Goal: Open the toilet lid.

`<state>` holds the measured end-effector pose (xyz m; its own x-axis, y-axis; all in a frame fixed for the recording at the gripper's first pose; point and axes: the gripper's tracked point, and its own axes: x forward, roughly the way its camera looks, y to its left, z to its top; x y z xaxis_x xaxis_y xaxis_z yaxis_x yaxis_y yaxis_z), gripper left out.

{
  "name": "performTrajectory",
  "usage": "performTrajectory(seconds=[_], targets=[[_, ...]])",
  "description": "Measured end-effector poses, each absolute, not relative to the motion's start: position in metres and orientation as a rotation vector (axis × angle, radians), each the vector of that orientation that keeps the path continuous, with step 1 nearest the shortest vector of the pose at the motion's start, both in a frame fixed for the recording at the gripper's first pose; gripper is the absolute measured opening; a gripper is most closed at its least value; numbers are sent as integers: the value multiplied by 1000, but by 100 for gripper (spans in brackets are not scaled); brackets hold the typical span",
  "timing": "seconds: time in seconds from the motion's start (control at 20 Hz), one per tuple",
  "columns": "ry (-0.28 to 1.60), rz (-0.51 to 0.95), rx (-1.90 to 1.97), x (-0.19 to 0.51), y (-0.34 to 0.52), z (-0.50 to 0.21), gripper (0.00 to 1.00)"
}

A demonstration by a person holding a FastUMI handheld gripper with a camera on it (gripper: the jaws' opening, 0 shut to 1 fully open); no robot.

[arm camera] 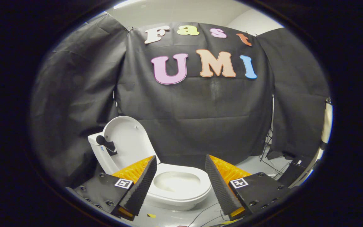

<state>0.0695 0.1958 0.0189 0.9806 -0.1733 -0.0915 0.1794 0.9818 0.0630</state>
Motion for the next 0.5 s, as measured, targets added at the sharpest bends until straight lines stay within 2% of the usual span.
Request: performTrajectory(seconds=[0.5], targets=[[125,-161,59,75,197,6,96]])
